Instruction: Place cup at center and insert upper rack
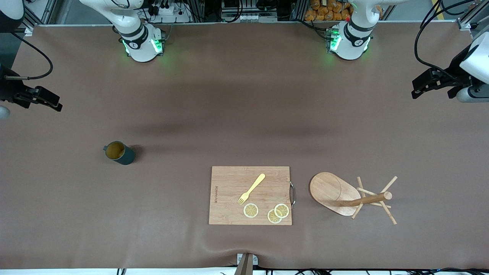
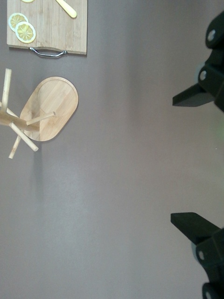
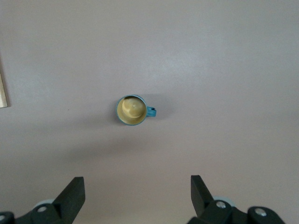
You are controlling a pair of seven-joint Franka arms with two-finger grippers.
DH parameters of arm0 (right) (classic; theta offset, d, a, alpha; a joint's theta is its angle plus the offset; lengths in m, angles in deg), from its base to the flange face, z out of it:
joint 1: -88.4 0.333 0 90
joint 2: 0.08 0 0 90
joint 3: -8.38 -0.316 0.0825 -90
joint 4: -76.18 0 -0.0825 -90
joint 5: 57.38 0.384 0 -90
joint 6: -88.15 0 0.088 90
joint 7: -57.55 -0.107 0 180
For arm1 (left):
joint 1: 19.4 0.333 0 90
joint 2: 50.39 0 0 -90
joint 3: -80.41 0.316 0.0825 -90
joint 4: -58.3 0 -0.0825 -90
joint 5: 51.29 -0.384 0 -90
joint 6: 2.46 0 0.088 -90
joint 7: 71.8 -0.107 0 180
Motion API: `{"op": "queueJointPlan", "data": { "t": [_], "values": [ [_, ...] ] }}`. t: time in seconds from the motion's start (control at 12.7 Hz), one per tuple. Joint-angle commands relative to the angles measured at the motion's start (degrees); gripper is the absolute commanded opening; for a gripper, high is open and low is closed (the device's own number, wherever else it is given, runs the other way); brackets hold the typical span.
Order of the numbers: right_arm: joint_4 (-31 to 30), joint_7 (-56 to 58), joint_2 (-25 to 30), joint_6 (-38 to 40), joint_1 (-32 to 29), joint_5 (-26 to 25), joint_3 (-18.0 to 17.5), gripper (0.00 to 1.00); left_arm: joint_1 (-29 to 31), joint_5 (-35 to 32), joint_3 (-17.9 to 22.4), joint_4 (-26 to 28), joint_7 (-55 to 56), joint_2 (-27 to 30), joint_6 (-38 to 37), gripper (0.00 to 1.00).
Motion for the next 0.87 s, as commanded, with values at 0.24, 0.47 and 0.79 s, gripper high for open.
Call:
{"op": "queueJointPlan", "data": {
  "t": [0.24,0.47,0.79],
  "values": [
    [0.0,-2.8,-1.5,-0.3,-0.3,1.0,-0.5,1.0,0.4,-1.0,-0.4,-0.9,0.4,-0.5,-0.8,1.0],
    [-0.6,-11.9,-5.1,-0.8,1.1,3.0,-0.6,1.0,0.3,-0.8,-0.4,-1.0,0.8,-0.6,-0.7,1.0],
    [-7.6,-16.8,-7.9,-10.0,1.8,6.6,-0.6,1.0,0.5,-0.5,-0.4,-1.2,0.6,-0.3,-0.7,1.0]
  ]
}}
